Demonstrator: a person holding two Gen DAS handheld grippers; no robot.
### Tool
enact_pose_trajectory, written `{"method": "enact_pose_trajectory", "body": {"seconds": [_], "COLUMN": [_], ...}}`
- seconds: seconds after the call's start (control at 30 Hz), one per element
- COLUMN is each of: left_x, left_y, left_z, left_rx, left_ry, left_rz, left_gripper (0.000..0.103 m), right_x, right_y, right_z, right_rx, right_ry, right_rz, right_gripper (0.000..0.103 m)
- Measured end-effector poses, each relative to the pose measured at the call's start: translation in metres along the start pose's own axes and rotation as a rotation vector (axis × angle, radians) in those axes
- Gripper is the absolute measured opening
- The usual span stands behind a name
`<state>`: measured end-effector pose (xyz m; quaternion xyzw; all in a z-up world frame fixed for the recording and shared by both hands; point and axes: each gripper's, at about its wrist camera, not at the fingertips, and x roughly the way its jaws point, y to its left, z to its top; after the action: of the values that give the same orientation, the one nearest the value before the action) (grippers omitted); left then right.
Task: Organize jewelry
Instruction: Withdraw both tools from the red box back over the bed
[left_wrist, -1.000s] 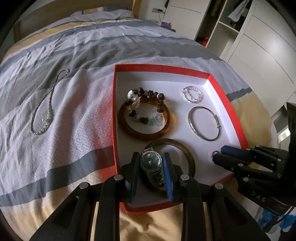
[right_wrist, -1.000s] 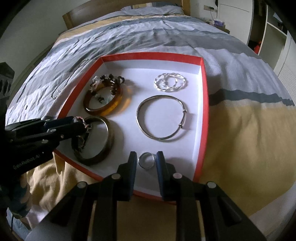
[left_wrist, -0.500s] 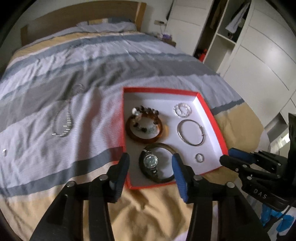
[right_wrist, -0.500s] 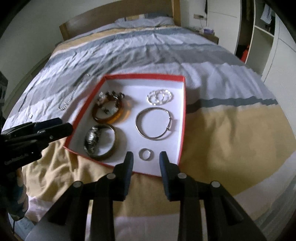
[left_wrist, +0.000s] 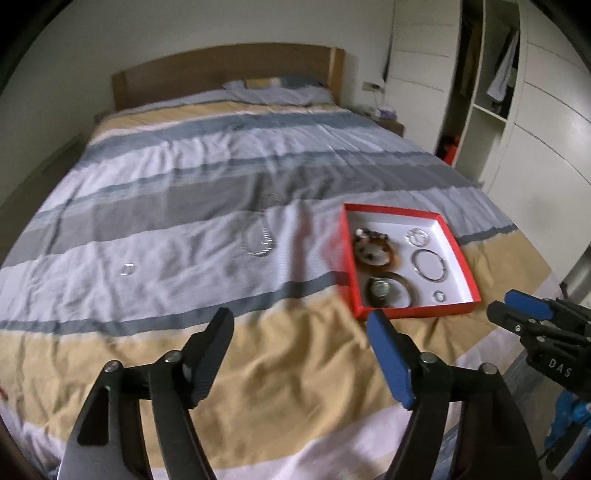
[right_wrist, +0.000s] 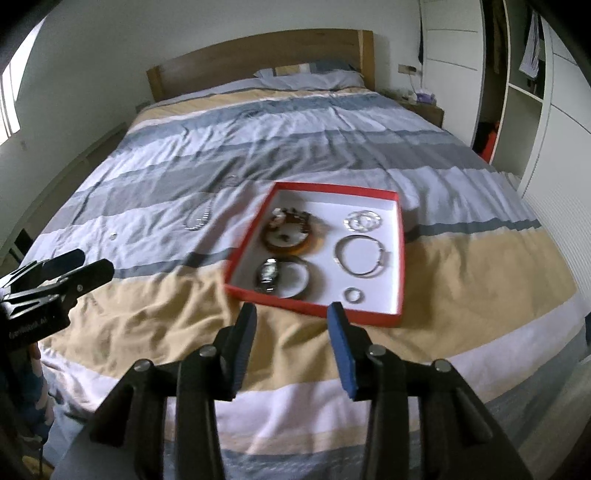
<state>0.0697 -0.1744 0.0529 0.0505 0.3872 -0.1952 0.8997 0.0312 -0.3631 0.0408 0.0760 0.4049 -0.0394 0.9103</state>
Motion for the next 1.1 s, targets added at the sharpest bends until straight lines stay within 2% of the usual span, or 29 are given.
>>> {"method": "enact_pose_trajectory", "body": {"seconds": [0.07,0.27,0.6,0.8,0.97,1.1], "left_x": [-0.016,-0.045,-0.074,-0.08,-0.075,-0.064], "left_y": [0.012,0.041,0.084,0.103,0.119,0.13], "left_z": [-0.008,-0.025,-0.04,-0.045,-0.047,-0.047], "left_rx": [-0.016,-0.063,-0.125,-0.151,-0.174,-0.191], "left_ry": [-0.016,-0.039,-0.082,-0.095,-0.086,-0.076], "left_rz": [0.024,0.074,0.143,0.183,0.217,0.254], "left_gripper": [0.079,0.08,0.082,0.083,0.084,0.084], "right_x": [-0.006,-0.018,-0.023,-0.014,0.0,0.019], "right_y": [0.012,0.044,0.088,0.109,0.12,0.124], "right_z": [-0.003,-0.008,-0.005,-0.001,0.002,0.004], "right_rx": [-0.009,-0.042,-0.111,-0.142,-0.156,-0.162], "right_ry": [-0.005,-0.021,-0.034,-0.03,-0.019,0.006], "right_rz": [0.01,0.037,0.069,0.091,0.113,0.123], "right_gripper": [0.041,0.042,0.042,0.043,0.049,0.05]}}
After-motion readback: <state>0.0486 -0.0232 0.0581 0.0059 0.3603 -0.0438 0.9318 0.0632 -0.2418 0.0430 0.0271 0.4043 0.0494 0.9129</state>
